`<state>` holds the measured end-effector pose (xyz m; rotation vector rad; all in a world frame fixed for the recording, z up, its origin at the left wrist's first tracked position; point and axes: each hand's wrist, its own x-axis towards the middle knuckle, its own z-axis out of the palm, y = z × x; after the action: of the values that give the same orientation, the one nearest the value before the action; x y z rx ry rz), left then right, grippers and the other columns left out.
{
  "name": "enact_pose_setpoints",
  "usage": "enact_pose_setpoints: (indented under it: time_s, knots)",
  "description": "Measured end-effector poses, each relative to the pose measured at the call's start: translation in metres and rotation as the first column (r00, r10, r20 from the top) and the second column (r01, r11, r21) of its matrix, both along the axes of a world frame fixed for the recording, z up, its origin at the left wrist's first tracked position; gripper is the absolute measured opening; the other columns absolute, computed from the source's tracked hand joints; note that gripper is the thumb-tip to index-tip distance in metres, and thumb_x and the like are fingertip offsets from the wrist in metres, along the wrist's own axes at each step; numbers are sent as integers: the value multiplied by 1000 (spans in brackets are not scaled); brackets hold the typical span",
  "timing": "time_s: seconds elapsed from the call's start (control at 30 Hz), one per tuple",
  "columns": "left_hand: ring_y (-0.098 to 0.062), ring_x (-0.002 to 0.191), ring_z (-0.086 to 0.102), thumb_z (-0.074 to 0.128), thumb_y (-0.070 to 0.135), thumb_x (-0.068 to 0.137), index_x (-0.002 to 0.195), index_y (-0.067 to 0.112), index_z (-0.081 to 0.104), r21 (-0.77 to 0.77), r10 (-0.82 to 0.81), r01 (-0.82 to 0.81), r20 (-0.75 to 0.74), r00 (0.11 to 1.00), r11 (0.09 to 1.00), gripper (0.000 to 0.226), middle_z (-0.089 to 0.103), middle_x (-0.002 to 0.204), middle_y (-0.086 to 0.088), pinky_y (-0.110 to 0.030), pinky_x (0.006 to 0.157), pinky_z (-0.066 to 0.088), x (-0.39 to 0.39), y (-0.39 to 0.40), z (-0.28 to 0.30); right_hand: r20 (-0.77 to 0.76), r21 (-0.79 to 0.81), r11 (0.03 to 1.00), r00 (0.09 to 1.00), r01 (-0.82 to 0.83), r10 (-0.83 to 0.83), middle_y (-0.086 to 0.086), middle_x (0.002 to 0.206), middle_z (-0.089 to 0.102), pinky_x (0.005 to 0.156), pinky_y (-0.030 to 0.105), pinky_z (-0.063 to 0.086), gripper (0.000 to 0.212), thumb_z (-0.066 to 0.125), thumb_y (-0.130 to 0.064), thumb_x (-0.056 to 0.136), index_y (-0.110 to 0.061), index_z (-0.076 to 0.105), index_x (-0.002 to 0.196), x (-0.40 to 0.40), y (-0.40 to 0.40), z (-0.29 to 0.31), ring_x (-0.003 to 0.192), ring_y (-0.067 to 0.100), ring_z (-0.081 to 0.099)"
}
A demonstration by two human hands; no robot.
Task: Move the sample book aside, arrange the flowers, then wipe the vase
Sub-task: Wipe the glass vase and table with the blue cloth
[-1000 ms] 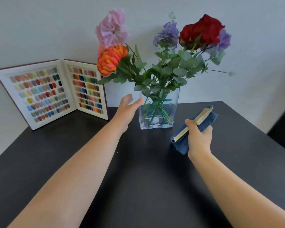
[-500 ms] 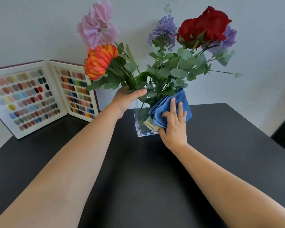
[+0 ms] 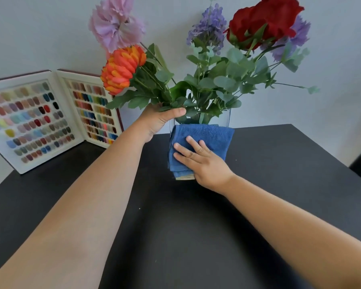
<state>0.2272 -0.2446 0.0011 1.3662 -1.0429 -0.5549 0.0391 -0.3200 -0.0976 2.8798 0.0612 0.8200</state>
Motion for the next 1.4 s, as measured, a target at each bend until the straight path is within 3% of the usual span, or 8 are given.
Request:
enact_pose_setpoints:
  time_s: [0.1,0.3,0.53,0.77,1.0,1.17,1.3,1.4]
  knots:
    - [7,97,67,79,30,70,96,30,73,28,-15,15,1,1000,999,27,75,98,20,-8,75,47,0,1,1,-67,-70,997,997,35,-40,9,145,46,104,67,29,70,67,11,67,-8,56,134,-30,-23,3,136,43,34]
    - [13,92,66,78,26,79,91,36,75,94,-29,28,8,1000,995,16,75,96,24,-4,68,45,3,1,2,79,-3,990,987,138,-137,13,149,40,103,71,19,67,62,7,73,-6,51,138,-13,-21,30,136,50,28]
    - [18,90,63,76,25,82,97,33,70,153,-18,19,-5,1000,988,18,73,94,27,-10,77,38,4,1,2,-272,-73,996,961,42,-60,-5,158,21,117,57,4,65,51,-7,87,-20,35,149,-21,-16,8,143,22,-8]
    - [14,91,65,78,25,80,92,33,74,136,-11,12,-9,1000,991,16,75,97,23,-16,79,37,4,2,2,-105,-97,988,986,117,-127,2,157,27,109,60,4,67,63,-8,81,-15,42,144,-17,-18,19,144,33,21]
    - [5,101,64,83,43,57,90,41,75,122,5,4,-70,998,992,34,75,99,22,-28,87,44,-4,4,4,-245,-207,974,960,88,-139,-10,157,-2,112,53,-9,67,53,-19,90,-22,27,151,-27,-31,8,142,21,-14]
    - [-16,112,66,82,42,65,128,10,57,-119,159,-174,-123,980,978,75,72,118,-2,-35,98,50,-21,2,-19,72,-182,962,979,203,-193,6,150,40,106,67,18,66,64,-6,73,-12,53,138,-39,-39,22,138,40,32]
    - [-19,117,64,78,41,75,126,4,58,-159,172,-188,-109,979,969,65,69,123,-8,-32,99,49,-31,3,-36,124,-190,969,983,158,-136,6,150,41,105,71,17,58,47,-15,80,-14,52,138,-20,-26,28,138,42,32]
    - [-13,117,63,78,42,75,126,5,58,-144,169,-185,-116,979,972,66,68,126,-6,-19,90,50,-27,4,-41,46,-235,970,997,65,-56,5,149,43,105,69,14,61,62,-12,74,-12,56,135,-10,-16,17,138,40,34]
